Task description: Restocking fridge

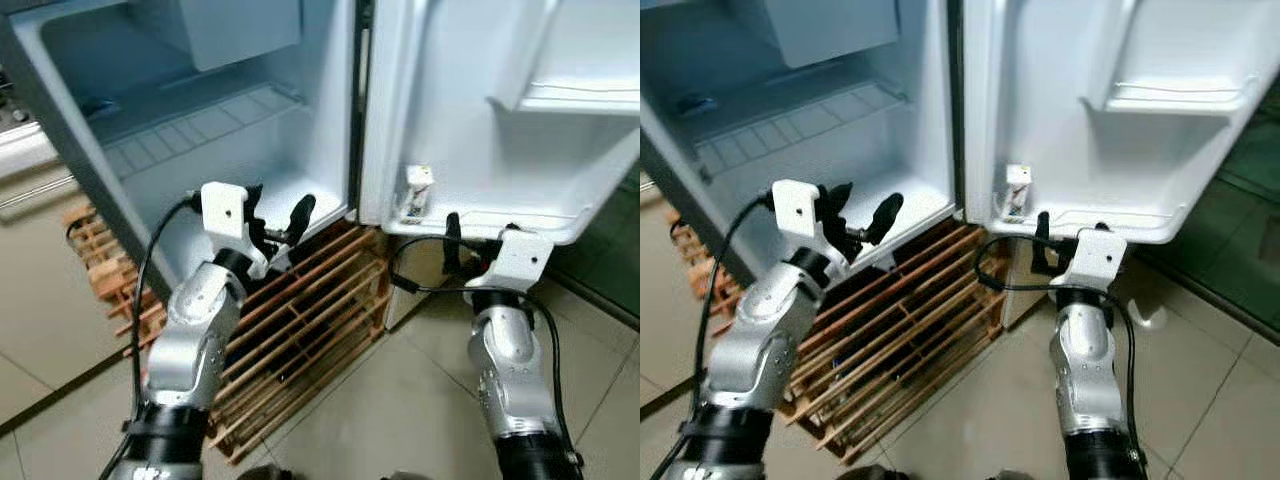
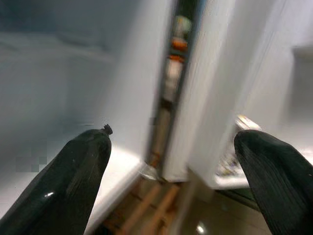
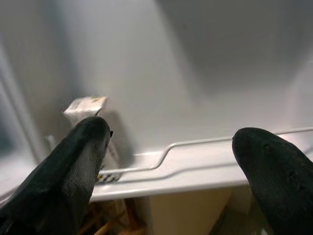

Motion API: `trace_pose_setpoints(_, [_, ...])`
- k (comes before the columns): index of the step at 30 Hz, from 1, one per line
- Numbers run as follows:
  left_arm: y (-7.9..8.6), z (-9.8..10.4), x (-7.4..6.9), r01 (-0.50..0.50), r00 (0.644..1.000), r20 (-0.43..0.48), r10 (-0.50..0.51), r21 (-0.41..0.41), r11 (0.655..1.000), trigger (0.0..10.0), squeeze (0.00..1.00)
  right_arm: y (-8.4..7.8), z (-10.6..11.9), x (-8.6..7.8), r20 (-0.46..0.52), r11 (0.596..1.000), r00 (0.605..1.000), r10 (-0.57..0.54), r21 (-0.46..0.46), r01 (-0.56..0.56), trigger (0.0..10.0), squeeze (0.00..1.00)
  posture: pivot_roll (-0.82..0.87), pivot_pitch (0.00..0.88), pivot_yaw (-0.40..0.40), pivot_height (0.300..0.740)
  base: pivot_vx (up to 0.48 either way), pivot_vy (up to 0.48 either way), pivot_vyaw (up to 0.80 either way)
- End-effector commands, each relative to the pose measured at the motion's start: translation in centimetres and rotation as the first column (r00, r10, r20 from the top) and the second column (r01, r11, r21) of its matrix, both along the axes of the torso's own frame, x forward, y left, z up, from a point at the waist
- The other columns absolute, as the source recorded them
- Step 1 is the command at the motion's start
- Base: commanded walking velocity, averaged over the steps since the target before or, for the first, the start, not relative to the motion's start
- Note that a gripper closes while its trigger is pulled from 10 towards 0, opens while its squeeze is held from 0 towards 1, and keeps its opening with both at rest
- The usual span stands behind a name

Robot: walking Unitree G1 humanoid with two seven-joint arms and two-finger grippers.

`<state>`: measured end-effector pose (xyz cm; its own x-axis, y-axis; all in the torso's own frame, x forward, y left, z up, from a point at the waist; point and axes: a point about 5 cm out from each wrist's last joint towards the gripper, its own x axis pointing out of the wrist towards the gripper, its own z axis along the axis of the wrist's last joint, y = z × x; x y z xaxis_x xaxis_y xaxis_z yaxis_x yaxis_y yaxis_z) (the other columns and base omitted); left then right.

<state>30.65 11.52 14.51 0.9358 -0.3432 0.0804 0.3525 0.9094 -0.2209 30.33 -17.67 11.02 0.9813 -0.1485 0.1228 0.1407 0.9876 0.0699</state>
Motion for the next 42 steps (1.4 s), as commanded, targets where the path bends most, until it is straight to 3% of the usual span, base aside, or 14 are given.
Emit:
trace_pose_setpoints(1, [-0.3,0.0,0.4,-0.007,1.000,-0.007,0.007,-0.006,1.000,10.0,0.00,-0.3,0.3,0.5,0.002,1.000,1.000,-0.007,0.016,0.007,10.0,0.00,-0.10,0.000,0.099,0.740,0.000,-0.472,0.00])
trace_pose_setpoints(5, [0.5,0.4,1.1,-0.026,1.000,0.013,0.026,-0.002,1.000,10.0,0.00,-0.3,3.0,1.2,0.073,0.998,0.996,0.046,-0.042,-0.043,10.0,0.00,-0.11,0.000,0.108,0.740,0.000,-0.472,0.00])
trace_pose_setpoints(15, [0.1,0.0,1.2,-0.074,0.997,0.022,0.074,0.000,0.997,10.0,0.00,-0.9,2.0,0.4,0.020,0.997,0.998,0.062,-0.053,-0.061,10.0,0.00,-0.13,0.000,0.055,0.740,0.000,-0.142,0.00])
trace_pose_setpoints(21, [-0.3,0.4,1.1,-0.078,0.993,0.078,0.083,-0.072,0.994,10.0,0.00,-0.9,2.2,0.1,-0.005,0.989,0.993,0.117,-0.095,-0.117,10.0,0.00,-0.14,0.000,0.008,0.740,0.000,-0.457,0.65])
trace_pose_setpoints(27, [-0.8,1.2,1.3,-0.057,0.989,0.132,0.064,-0.057,0.997,10.0,0.00,-0.2,2.7,0.2,0.013,0.979,0.986,0.166,-0.126,-0.163,10.0,0.00,-0.15,0.000,0.022,0.740,0.000,-0.480,0.77])
trace_pose_setpoints(35, [-0.6,0.6,2.3,-0.084,0.993,0.080,0.085,-0.010,0.996,10.0,0.00,0.9,3.3,-0.1,0.042,0.965,0.976,0.215,-0.160,-0.206,10.0,0.00,-0.16,0.000,0.057,0.740,0.000,-0.480,0.73])
trace_pose_setpoints(39, [0.4,-0.1,2.5,-0.130,0.991,0.040,0.129,0.002,0.992,10.0,0.00,0.6,3.0,-0.3,0.040,0.972,0.980,0.196,-0.141,-0.188,10.0,0.00,-0.16,0.000,0.067,0.740,0.000,0.000,0.71])
trace_pose_setpoints(42, [2.8,-1.8,1.3,-0.183,0.983,-0.019,0.183,0.008,0.983,10.0,0.00,-0.9,2.0,-1.5,0.011,0.981,0.989,0.146,-0.133,-0.144,10.0,0.00,-0.16,0.000,0.062,0.740,0.000,0.000,0.19])
